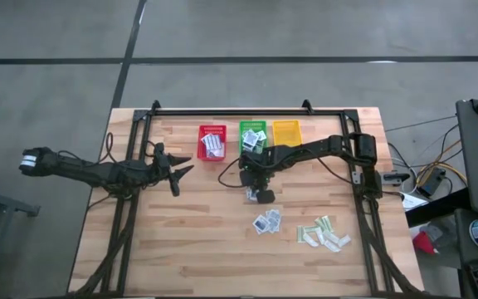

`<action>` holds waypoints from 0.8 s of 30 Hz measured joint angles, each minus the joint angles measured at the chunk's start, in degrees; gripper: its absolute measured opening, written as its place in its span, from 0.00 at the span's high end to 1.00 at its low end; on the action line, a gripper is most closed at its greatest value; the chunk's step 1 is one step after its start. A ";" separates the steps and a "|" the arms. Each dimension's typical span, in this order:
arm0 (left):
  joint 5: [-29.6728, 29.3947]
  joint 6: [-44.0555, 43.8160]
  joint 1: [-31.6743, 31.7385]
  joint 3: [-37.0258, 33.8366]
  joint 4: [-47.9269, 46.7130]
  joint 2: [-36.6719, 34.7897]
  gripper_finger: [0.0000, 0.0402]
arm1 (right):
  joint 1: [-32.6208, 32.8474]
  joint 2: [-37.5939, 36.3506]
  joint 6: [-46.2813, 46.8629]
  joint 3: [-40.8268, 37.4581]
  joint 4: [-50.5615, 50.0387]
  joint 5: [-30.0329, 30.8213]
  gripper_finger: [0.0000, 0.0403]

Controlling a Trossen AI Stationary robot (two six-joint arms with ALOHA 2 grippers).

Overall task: Pick & Place First Aid Supplies
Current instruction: Put the alcohol pad into the green basket

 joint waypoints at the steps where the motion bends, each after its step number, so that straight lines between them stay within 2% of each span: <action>1: 0.00 0.00 0.00 0.00 0.00 0.00 0.67 | 0.00 0.00 0.00 0.00 -0.04 -0.01 0.98; 7: 0.00 0.00 0.00 0.00 -0.01 0.00 0.67 | 0.00 -0.02 0.01 1.09 -2.01 -0.02 0.98; 24: 0.21 0.00 0.00 0.00 -0.01 0.00 0.67 | -0.17 -0.26 -1.69 14.58 -14.23 -2.04 0.98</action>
